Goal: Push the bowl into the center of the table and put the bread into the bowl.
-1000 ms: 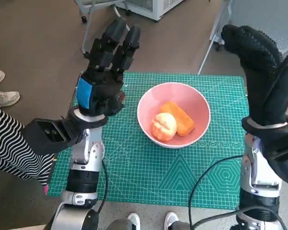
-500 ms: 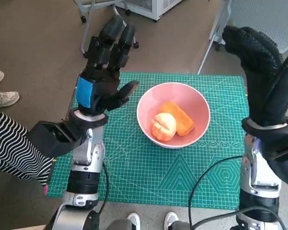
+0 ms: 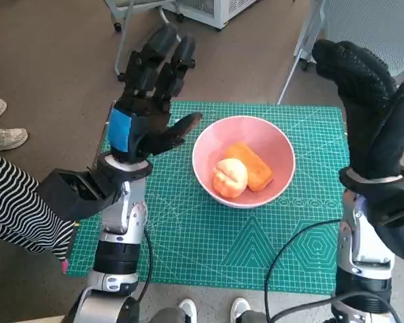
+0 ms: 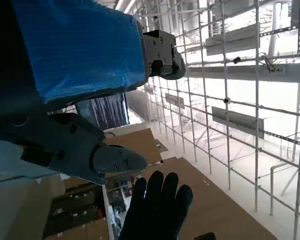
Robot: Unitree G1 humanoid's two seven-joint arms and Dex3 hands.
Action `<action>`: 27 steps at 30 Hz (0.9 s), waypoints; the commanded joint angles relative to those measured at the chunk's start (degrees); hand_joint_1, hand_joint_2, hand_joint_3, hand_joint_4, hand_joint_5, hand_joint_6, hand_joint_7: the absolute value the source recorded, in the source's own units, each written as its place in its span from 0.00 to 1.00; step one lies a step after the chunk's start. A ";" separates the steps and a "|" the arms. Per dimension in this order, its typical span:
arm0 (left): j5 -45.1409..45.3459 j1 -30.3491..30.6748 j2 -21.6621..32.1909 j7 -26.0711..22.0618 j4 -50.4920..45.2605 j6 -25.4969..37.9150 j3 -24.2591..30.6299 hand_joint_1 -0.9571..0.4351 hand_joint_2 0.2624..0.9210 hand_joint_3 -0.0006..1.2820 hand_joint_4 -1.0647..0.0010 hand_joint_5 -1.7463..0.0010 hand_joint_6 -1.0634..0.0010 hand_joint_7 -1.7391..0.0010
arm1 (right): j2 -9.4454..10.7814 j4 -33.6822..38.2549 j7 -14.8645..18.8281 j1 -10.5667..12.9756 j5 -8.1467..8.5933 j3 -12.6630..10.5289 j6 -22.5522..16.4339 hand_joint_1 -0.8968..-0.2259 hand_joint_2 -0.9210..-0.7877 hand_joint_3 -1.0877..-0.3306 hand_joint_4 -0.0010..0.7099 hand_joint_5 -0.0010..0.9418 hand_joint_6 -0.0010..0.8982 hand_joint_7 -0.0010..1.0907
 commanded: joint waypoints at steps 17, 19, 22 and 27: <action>0.31 0.63 0.36 -0.01 -1.86 1.12 -0.77 0.59 1.00 0.20 0.81 0.98 1.00 0.71 | 0.07 1.74 0.24 1.10 0.76 -0.37 -0.47 0.30 0.00 0.52 0.32 0.01 0.09 0.52; 0.14 0.58 0.48 -0.18 -1.85 1.28 -0.75 0.59 1.00 0.20 0.81 0.98 1.00 0.71 | 0.04 2.06 0.30 1.10 0.73 -0.39 -0.76 0.30 0.00 0.52 0.32 0.01 0.09 0.52; -0.18 0.49 0.63 -0.51 -1.61 1.31 -0.62 0.59 1.00 0.21 0.81 0.98 1.00 0.71 | -0.02 2.58 0.43 1.05 0.79 -0.42 -1.19 0.30 0.00 0.52 0.32 0.01 0.09 0.52; -0.53 0.27 0.76 -0.88 -1.41 1.48 -0.38 0.59 1.00 0.21 0.80 0.97 1.00 0.70 | -0.08 3.68 0.66 0.66 0.92 -0.45 -1.91 0.30 0.00 0.52 0.32 0.01 0.09 0.52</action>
